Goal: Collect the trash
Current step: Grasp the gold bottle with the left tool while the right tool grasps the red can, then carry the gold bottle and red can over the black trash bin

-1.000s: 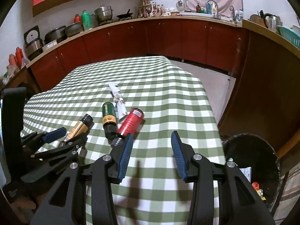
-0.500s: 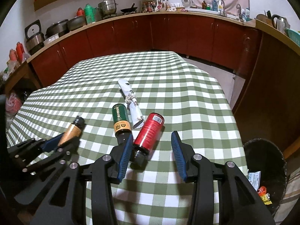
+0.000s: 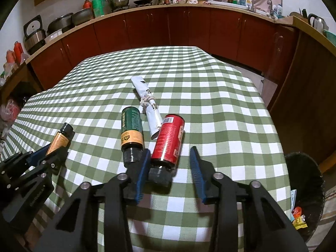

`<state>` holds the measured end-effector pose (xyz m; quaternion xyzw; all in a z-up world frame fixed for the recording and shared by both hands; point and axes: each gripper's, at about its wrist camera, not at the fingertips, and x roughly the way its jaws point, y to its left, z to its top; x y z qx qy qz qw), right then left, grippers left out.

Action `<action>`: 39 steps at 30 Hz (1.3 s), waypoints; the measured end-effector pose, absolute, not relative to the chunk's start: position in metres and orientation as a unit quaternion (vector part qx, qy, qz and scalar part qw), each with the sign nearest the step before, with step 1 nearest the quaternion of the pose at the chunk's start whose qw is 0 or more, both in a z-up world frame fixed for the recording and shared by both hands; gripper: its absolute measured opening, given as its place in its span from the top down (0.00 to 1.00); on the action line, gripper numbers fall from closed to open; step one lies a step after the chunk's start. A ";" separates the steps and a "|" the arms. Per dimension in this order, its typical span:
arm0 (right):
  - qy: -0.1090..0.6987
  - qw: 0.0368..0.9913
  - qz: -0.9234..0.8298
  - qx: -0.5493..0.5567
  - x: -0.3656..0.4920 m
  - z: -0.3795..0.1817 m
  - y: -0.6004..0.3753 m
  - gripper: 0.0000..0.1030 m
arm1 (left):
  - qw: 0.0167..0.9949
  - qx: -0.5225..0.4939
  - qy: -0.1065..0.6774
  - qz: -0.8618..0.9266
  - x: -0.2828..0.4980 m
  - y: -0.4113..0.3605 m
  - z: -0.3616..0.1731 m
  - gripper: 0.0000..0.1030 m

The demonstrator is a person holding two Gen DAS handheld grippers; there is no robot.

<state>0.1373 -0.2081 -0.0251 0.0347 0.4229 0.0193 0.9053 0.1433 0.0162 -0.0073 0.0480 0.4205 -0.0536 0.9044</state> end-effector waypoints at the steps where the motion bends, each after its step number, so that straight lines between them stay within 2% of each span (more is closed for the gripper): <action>1: 0.424 0.905 0.021 0.033 0.138 -0.025 -0.208 0.74 | 0.904 0.048 0.421 -0.054 0.143 0.016 -0.007 0.77; 19: 0.401 0.915 0.017 0.038 0.096 -0.015 -0.237 0.75 | 0.904 0.053 0.419 -0.066 0.125 -0.010 -0.005 0.77; 39: 0.379 0.921 -0.054 0.072 0.037 -0.007 -0.325 0.75 | 0.899 0.088 0.403 -0.144 0.084 -0.109 0.003 0.77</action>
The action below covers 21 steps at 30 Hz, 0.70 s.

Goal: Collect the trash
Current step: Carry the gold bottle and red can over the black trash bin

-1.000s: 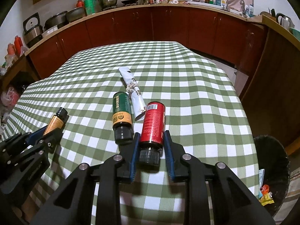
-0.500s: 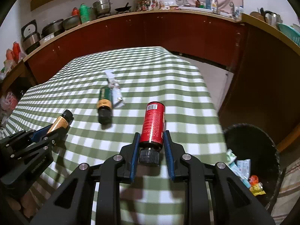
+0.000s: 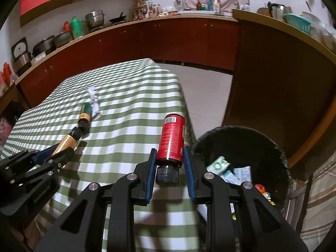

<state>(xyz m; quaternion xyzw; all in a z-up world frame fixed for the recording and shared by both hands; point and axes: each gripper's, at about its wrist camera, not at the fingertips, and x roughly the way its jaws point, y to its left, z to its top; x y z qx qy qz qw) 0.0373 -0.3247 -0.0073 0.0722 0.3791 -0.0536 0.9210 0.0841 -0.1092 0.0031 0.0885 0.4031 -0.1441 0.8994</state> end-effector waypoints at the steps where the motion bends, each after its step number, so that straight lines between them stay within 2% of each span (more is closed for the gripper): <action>1: 0.379 0.921 -0.056 0.073 0.036 -0.007 -0.327 0.75 | 0.899 0.091 0.402 -0.148 0.083 -0.116 0.003 0.77; 21: 0.368 0.915 -0.125 0.108 -0.007 -0.013 -0.403 0.75 | 0.886 0.140 0.383 -0.218 0.052 -0.226 -0.007 0.77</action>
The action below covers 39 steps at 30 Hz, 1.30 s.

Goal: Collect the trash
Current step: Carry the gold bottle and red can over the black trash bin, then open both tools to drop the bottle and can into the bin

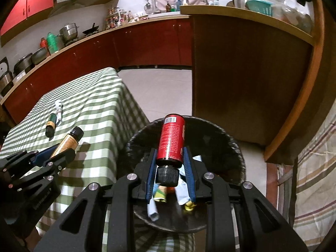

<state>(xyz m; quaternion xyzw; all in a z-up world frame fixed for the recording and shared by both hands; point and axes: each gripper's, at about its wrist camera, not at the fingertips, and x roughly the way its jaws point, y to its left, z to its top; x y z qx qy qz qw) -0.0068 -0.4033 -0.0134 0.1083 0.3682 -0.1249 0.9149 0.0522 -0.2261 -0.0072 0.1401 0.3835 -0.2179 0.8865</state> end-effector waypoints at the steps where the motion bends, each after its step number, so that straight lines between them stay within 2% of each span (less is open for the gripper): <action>1: 0.368 0.914 -0.128 0.110 -0.009 -0.014 -0.407 0.75 | 0.886 0.142 0.383 -0.220 0.050 -0.228 -0.007 0.77; 32: 0.376 0.904 -0.155 0.132 -0.019 -0.033 -0.446 0.75 | 0.875 0.162 0.386 -0.243 0.048 -0.281 -0.017 0.77; 37: 0.376 0.902 -0.162 0.137 -0.018 -0.037 -0.450 0.63 | 0.876 0.161 0.386 -0.241 0.050 -0.284 -0.018 0.76; 39: 0.376 0.902 -0.163 0.136 -0.017 -0.037 -0.451 0.63 | 0.876 0.162 0.387 -0.240 0.051 -0.285 -0.018 0.70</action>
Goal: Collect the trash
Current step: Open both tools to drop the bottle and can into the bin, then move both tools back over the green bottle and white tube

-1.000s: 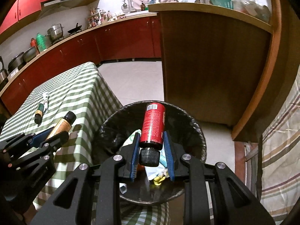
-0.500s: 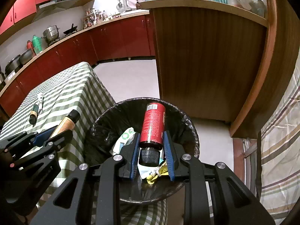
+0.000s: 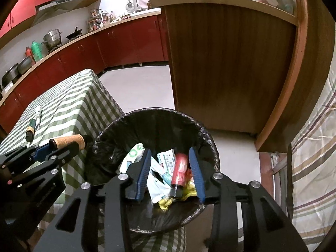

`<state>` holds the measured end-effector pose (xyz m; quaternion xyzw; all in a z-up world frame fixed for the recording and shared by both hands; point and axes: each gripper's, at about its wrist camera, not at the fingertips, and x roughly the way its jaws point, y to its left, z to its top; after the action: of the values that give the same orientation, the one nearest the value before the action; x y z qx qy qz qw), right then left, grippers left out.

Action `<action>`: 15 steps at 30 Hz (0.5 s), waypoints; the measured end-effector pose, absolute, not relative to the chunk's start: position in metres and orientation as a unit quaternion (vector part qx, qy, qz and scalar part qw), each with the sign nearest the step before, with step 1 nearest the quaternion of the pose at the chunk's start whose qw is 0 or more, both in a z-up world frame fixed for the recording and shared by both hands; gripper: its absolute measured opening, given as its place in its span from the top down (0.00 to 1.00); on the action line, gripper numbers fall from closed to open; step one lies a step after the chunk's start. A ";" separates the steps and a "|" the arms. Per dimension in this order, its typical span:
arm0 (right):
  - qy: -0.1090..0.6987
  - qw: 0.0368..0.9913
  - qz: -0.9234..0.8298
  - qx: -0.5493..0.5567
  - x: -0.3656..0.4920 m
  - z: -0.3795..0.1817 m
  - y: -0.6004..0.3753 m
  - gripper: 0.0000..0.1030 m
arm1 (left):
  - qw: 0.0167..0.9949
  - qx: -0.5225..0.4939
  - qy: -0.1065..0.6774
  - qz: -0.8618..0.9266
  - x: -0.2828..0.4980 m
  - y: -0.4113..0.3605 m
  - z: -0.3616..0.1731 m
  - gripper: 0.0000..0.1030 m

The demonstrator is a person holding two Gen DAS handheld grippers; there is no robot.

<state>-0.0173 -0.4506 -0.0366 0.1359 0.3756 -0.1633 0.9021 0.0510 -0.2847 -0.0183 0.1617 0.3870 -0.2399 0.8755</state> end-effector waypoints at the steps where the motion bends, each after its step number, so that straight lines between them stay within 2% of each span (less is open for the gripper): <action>1: 0.375 0.902 -0.164 0.137 -0.018 -0.037 -0.451 0.63 | 0.876 0.161 0.387 -0.239 0.051 -0.285 -0.019 0.66; 2: 0.375 0.902 -0.164 0.137 -0.018 -0.037 -0.452 0.63 | 0.877 0.160 0.386 -0.238 0.051 -0.285 -0.019 0.60; 7: 0.373 0.902 -0.167 0.137 -0.019 -0.036 -0.453 0.63 | 0.878 0.156 0.387 -0.235 0.053 -0.283 -0.018 0.58; 9: 0.373 0.902 -0.167 0.137 -0.019 -0.035 -0.453 0.63 | 0.879 0.154 0.387 -0.234 0.054 -0.282 -0.018 0.52; 15: 0.371 0.904 -0.165 0.134 -0.018 -0.032 -0.450 0.62 | 0.882 0.149 0.384 -0.228 0.055 -0.273 -0.012 0.51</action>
<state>-0.0184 -0.4496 -0.0323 0.1339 0.3715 -0.1645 0.9039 0.0553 -0.2734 -0.0115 0.1487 0.3839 -0.2279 0.8824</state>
